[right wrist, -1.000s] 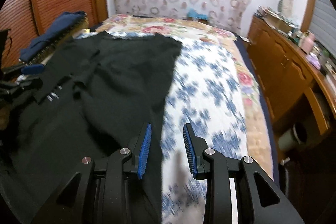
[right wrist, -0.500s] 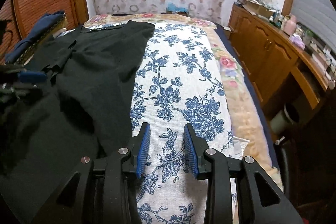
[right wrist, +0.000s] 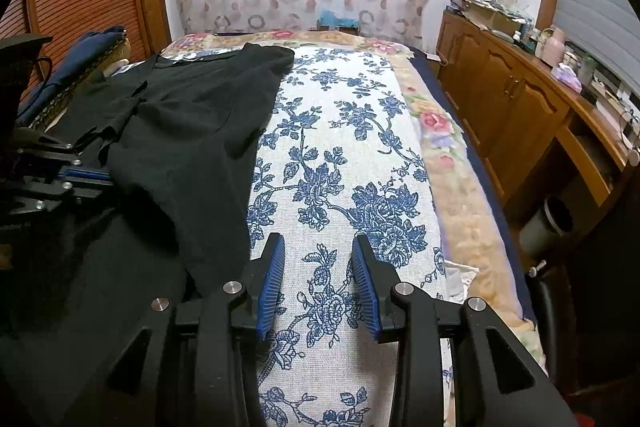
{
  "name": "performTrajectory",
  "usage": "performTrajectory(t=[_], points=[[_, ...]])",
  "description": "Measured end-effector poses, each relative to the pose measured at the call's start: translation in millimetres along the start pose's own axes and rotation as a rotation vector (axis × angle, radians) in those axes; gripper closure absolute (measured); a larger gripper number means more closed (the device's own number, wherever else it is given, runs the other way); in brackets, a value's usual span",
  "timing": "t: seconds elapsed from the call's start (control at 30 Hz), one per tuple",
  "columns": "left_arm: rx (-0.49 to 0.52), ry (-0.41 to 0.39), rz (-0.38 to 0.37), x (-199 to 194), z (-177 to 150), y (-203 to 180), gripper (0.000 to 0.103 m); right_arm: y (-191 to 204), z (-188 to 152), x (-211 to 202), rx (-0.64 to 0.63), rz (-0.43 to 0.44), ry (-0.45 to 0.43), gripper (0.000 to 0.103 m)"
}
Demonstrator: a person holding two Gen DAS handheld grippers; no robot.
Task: Fold small clothes
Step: 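Grasp the shirt's other side edge and sleeve with the left tool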
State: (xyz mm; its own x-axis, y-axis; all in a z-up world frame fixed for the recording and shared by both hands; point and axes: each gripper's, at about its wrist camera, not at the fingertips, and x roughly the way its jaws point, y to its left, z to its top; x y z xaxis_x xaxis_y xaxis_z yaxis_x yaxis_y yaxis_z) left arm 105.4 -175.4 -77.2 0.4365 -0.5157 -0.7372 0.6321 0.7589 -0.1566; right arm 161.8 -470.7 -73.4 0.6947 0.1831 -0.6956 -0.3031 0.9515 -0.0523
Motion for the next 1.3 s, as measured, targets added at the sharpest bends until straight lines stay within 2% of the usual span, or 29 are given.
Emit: performTrajectory(t=[0.17, 0.43, 0.53, 0.63, 0.73, 0.93, 1.03, 1.13, 1.2, 1.23, 1.3], points=[[-0.021, -0.069, 0.004, -40.7, -6.1, 6.0, 0.098, -0.3, 0.1, -0.2, -0.001, 0.002, 0.0, 0.067], [-0.049, -0.11, 0.045, -66.0, -12.6, 18.8, 0.097, -1.3, -0.1, -0.2, -0.002, 0.002, 0.001, 0.067], [-0.076, -0.127, 0.08, -69.4, -11.6, 30.1, 0.075, -1.1, -0.3, -0.1, -0.001, 0.002, 0.002, 0.067], [-0.091, -0.114, 0.102, -65.4, -10.4, 41.4, 0.063, -0.5, 0.2, -0.2, -0.005, -0.001, 0.005, 0.067], [-0.093, -0.079, 0.12, -50.1, -8.0, 54.0, 0.063, -0.2, 5.0, 1.2, -0.008, 0.008, 0.024, 0.067], [-0.118, -0.028, 0.17, -20.6, -1.3, 79.3, 0.063, 6.0, 30.0, -0.6, -0.049, 0.027, -0.006, 0.066], [-0.13, 0.0, 0.154, -7.8, 1.3, 90.0, 0.063, 10.2, 43.3, -0.8, -0.064, 0.048, -0.03, 0.066], [-0.133, 0.021, 0.104, -2.5, 1.3, 92.8, 0.063, 12.7, 52.3, 3.7, -0.082, 0.063, -0.042, 0.066], [-0.128, 0.019, 0.06, -4.9, 1.0, 93.5, 0.069, 14.4, 56.2, 8.7, -0.094, 0.072, -0.041, 0.066], [-0.125, 0.021, 0.054, -6.2, 1.5, 92.5, 0.081, 15.0, 58.2, 12.0, -0.098, 0.079, -0.039, 0.066], [-0.122, 0.023, 0.053, -9.8, 2.7, 94.4, 0.095, 16.3, 62.0, 19.9, -0.106, 0.093, -0.032, 0.066]])
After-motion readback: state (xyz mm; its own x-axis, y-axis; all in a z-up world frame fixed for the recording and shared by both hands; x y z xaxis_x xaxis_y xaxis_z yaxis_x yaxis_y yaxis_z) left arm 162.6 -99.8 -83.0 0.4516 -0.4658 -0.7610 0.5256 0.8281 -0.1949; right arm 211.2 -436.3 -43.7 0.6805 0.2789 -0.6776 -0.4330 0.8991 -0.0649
